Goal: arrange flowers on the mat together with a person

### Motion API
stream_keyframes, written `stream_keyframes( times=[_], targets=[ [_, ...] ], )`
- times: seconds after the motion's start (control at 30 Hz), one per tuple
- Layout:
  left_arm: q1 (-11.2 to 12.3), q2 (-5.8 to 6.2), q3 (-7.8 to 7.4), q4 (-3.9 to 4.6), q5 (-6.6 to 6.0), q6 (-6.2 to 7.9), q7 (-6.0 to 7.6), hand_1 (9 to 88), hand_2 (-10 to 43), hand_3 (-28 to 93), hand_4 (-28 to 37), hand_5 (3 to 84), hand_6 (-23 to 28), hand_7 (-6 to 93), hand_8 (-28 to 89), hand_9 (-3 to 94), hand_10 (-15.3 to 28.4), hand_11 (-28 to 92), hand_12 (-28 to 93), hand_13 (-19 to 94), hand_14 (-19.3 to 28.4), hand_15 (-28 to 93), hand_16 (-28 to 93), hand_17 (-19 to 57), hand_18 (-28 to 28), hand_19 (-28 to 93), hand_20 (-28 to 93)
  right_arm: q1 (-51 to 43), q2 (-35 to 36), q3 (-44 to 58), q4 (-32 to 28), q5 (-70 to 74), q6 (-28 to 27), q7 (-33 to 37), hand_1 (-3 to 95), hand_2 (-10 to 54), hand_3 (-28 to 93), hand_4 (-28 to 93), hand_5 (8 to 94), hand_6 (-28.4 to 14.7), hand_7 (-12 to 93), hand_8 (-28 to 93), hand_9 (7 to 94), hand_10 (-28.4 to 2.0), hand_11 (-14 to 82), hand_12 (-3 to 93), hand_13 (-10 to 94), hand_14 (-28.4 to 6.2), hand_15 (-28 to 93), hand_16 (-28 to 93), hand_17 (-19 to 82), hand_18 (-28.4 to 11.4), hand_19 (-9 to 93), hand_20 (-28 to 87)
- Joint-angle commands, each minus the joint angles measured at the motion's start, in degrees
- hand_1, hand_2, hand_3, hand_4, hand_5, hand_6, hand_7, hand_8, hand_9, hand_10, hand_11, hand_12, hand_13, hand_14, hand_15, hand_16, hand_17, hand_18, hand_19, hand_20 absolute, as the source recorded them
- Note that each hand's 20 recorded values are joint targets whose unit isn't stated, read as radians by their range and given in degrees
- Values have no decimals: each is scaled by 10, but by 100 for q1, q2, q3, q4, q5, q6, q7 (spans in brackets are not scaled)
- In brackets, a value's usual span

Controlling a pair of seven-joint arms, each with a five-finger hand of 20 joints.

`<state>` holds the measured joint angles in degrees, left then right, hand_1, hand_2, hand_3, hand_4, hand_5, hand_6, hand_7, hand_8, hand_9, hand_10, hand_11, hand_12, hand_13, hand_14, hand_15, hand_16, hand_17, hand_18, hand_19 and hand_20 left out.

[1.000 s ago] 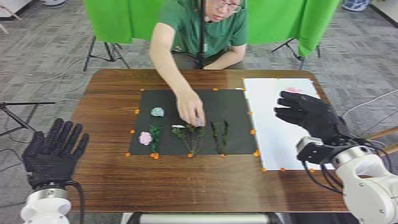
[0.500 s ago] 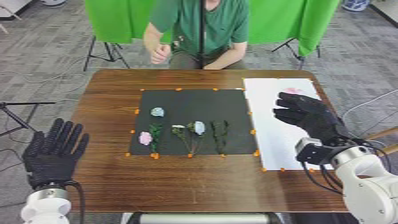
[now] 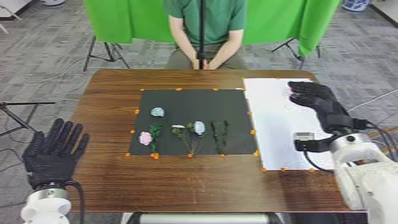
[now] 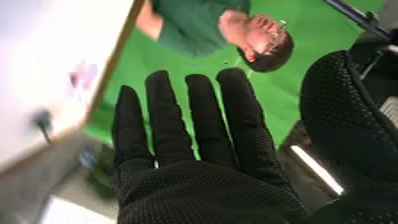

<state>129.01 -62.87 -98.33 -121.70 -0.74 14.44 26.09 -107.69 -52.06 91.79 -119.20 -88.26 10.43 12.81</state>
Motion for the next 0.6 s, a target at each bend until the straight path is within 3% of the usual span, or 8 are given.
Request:
stream_keyframes(
  times=[0.03,0.33,0.6],
  targets=[
    [69,-56,68,-8,-31,26,-11,283,129,773,-283,498,84,163,-108,448,135,221,78,335,153,318,-74,-68,160,398,112,1353,362,-734,818,-3424,-53,722,304,-19,810,-267,389,-50,180,-126,375,-127,87,150,278,-171,76,239,53,-188,375,110],
    [58,-70,79,-5,-22,32,-4,283,129,773,-283,498,84,162,-109,448,134,222,78,335,153,318,-74,-68,160,398,112,2738,490,-1602,2054,-4145,-548,1283,309,-36,817,-270,343,-61,159,-119,315,-149,65,140,204,-181,18,240,10,-177,378,79],
    [77,-54,112,-5,-69,42,35,283,130,773,-283,498,84,162,-109,447,134,222,78,336,153,319,-74,-68,160,399,112,3603,542,-2086,2963,-3725,-1433,1679,307,-51,811,-269,323,-67,142,-110,292,-154,60,136,195,-186,11,242,-4,-183,389,70]
  ],
)
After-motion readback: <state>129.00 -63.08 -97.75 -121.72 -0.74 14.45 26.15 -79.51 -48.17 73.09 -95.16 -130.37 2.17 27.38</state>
